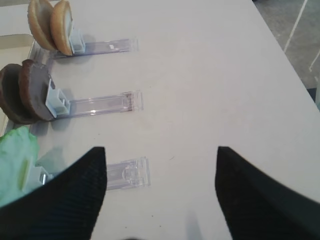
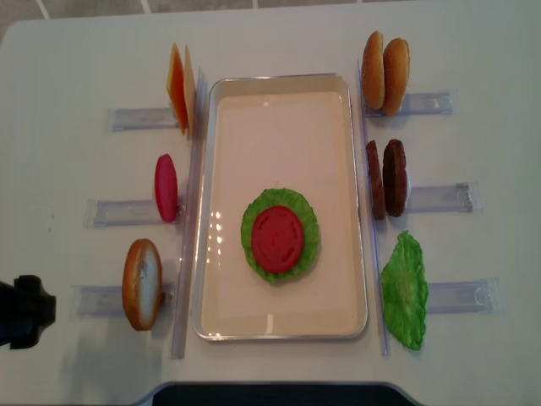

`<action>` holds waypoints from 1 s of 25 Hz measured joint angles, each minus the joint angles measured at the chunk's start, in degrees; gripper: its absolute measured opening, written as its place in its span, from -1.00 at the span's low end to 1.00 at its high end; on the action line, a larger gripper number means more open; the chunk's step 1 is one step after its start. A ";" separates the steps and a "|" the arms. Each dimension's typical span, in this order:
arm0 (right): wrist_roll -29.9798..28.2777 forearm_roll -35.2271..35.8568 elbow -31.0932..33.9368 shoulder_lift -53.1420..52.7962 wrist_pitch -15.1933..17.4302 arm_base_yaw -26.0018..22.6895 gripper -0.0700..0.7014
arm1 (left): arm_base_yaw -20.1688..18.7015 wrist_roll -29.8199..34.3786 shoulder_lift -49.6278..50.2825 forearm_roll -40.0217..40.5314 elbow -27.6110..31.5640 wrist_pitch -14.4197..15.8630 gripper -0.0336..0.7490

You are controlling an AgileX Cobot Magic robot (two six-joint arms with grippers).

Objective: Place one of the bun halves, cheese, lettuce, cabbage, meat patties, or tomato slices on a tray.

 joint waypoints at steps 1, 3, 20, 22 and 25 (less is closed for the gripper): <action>0.00 0.00 0.00 0.00 0.00 0.00 0.41 | 0.00 0.00 -2.06 0.00 0.66 -0.46 0.38; 0.00 0.00 0.00 0.00 0.00 0.00 0.41 | 0.00 0.00 -5.66 -0.11 1.58 -0.48 0.36; 0.00 0.00 0.00 0.00 0.00 0.00 0.41 | 0.06 0.00 -29.19 0.03 2.74 1.38 0.28; 0.00 0.00 0.00 0.00 0.00 0.00 0.41 | 0.83 0.11 -31.73 0.05 2.74 1.67 0.27; 0.00 0.00 0.00 0.00 0.00 0.00 0.41 | 2.79 0.36 -34.80 0.16 2.74 2.16 0.27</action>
